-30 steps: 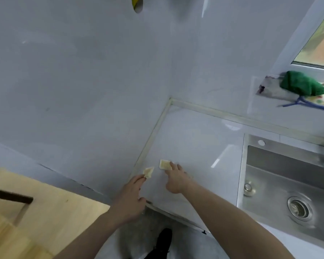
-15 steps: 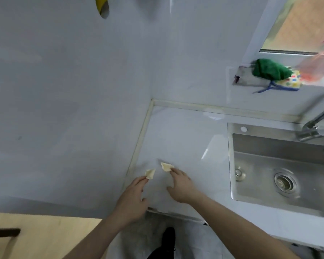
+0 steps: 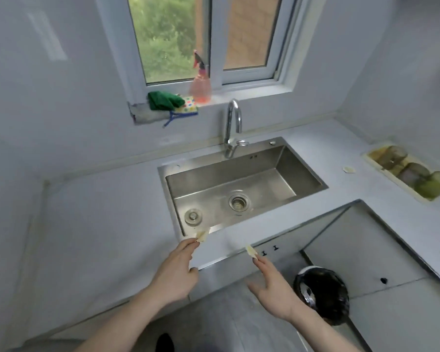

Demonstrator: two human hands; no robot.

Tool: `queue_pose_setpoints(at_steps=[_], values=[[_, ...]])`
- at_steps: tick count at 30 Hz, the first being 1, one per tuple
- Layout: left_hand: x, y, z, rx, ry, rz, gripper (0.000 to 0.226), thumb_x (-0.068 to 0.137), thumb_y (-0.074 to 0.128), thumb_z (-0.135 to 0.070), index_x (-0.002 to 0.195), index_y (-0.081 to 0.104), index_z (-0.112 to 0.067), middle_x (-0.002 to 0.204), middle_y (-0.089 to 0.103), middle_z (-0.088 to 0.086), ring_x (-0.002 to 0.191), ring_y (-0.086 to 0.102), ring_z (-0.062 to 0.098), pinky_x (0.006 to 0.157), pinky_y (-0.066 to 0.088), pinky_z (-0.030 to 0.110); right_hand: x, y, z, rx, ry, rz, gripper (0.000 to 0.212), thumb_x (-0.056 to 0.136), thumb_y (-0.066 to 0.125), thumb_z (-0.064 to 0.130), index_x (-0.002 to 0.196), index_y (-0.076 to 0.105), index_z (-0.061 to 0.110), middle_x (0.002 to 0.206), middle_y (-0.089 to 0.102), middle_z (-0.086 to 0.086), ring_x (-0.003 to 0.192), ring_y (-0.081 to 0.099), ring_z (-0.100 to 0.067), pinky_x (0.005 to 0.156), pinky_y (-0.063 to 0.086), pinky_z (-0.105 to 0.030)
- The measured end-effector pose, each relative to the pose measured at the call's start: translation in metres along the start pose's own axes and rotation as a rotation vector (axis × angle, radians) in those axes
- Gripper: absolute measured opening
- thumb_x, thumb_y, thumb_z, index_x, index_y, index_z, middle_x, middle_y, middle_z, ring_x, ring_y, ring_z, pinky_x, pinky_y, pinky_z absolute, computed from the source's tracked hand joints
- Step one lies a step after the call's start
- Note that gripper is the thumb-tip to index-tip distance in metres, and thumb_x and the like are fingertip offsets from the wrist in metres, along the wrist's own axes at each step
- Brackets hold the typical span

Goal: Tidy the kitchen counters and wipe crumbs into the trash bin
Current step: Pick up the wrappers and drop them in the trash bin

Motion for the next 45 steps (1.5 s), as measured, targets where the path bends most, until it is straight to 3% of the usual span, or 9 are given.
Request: queue_pose_setpoints(at_steps=[5,10,14,17,21,29,36,40,45], values=[[0.022,0.082,-0.113,-0.017,0.134,0.15,0.071,0.079,0.045,-0.023,0.15,0.042,-0.02,0.151,0.032,-0.019,0.108,0.055,0.008,0.096,0.046,0.021,-0.07,-0.071,-0.113,0.085,0.15,-0.096,0.073,0.092,0.065,0.033,0.156,0.036,0.015,0.16,0.029,0.009,0.143,0.035,-0.005,0.119,0.024,-0.02],[0.036,0.154,-0.205,0.026,0.254,0.281,0.063,0.087,0.05,-0.017,0.149,0.042,-0.024,0.143,0.033,-0.025,0.103,0.05,0.0,0.085,0.035,0.001,-0.117,-0.116,-0.199,0.258,0.285,-0.202,0.064,0.092,0.067,0.027,0.15,0.045,0.015,0.144,0.04,0.012,0.116,0.054,-0.01,0.107,0.041,-0.025],[0.056,0.196,-0.256,0.138,0.301,0.39,0.067,0.083,0.048,-0.021,0.149,0.043,-0.021,0.151,0.037,-0.015,0.105,0.053,0.007,0.098,0.042,0.02,-0.131,-0.137,-0.25,0.354,0.423,-0.273,0.028,0.09,0.065,0.016,0.111,0.065,-0.002,0.108,0.058,-0.004,0.094,0.064,-0.019,0.092,0.051,-0.043],[0.078,0.23,-0.283,0.18,0.311,0.474,0.066,0.083,0.046,-0.016,0.149,0.044,-0.019,0.148,0.041,-0.009,0.116,0.056,0.014,0.103,0.043,0.023,-0.138,-0.149,-0.285,0.435,0.541,-0.31,0.02,0.088,0.067,0.012,0.099,0.065,-0.004,0.086,0.063,-0.01,0.08,0.056,-0.02,0.074,0.046,-0.035],[0.108,0.272,-0.309,0.183,0.297,0.562,0.064,0.086,0.046,-0.008,0.148,0.045,-0.019,0.147,0.04,-0.01,0.097,0.064,0.01,0.077,0.049,0.012,-0.132,-0.157,-0.33,0.525,0.628,-0.266,0.02,0.089,0.066,0.009,0.108,0.071,0.003,0.105,0.075,-0.013,0.097,0.068,-0.024,0.086,0.05,-0.031],[0.189,0.333,-0.351,0.219,0.271,0.658,0.062,0.083,0.048,-0.011,0.145,0.051,-0.017,0.151,0.044,-0.004,0.138,0.045,0.016,0.108,0.03,0.015,-0.068,-0.19,-0.406,0.516,0.74,-0.147,0.033,0.09,0.062,0.008,0.12,0.072,0.014,0.113,0.072,-0.004,0.109,0.065,-0.021,0.093,0.049,-0.027],[0.249,0.379,-0.363,0.292,0.205,0.789,0.072,0.072,0.044,-0.025,0.143,0.053,-0.02,0.15,0.044,-0.005,0.138,0.045,0.017,0.111,0.028,0.017,-0.025,-0.208,-0.446,0.495,0.776,-0.088,0.036,0.089,0.069,0.019,0.125,0.07,0.019,0.121,0.069,0.0,0.098,0.06,-0.011,0.067,0.041,-0.005],[0.265,0.407,-0.371,0.339,0.16,0.876,0.065,0.074,0.049,-0.027,0.138,0.059,-0.022,0.144,0.05,-0.003,0.134,0.049,0.019,0.113,0.035,0.024,-0.034,-0.221,-0.467,0.511,0.806,-0.087,0.046,0.091,0.067,0.025,0.137,0.063,0.02,0.139,0.06,0.003,0.125,0.056,-0.014,0.092,0.039,-0.018],[0.278,0.44,-0.385,0.375,0.052,0.923,0.065,0.071,0.048,-0.024,0.134,0.061,-0.022,0.143,0.052,0.004,0.131,0.051,0.023,0.108,0.041,0.025,-0.046,-0.247,-0.5,0.505,0.838,-0.105,0.039,0.092,0.066,0.024,0.131,0.065,0.024,0.139,0.06,0.003,0.12,0.057,-0.012,0.095,0.039,-0.019]])
Point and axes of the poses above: each hand's wrist, its own x-axis towards the middle knuckle, its own y-axis out of the palm, z = x × y, the point moved 5 cm from there along x, towards the middle knuckle
